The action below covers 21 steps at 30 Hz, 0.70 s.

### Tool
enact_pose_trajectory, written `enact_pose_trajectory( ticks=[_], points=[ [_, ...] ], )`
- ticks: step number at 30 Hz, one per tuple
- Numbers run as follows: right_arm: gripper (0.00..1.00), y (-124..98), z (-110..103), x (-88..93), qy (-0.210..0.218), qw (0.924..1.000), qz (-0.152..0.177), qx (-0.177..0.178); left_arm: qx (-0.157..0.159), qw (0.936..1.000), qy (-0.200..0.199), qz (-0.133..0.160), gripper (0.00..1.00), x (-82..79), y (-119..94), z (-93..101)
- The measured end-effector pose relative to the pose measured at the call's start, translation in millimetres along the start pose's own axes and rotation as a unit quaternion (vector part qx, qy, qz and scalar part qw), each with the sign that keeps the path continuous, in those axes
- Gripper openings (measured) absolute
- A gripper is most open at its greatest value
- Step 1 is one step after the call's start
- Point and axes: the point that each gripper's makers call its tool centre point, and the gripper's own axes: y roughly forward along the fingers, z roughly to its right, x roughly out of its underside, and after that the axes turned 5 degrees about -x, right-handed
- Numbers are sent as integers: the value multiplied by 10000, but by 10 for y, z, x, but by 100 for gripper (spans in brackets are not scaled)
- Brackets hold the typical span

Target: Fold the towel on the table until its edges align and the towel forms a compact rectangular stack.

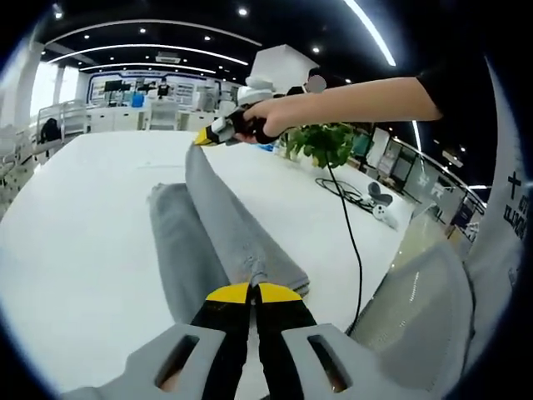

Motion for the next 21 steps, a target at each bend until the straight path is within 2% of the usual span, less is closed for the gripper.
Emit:
enact_pose_trajectory(
  ticks=[11, 14, 21],
  points=[
    [0, 180, -58, 71, -15, 9999, -107, -33, -247, 9986, -471, -16, 2, 115, 5, -120],
    [0, 244, -51, 124, -70, 9999, -158, -1, -325, 9952, -924, 57, 2, 156, -1, -163],
    [0, 366, -67, 227, -46, 9996, -263, 10, -390, 9912, -1265, -35, 2, 303, 27, -251]
  ],
)
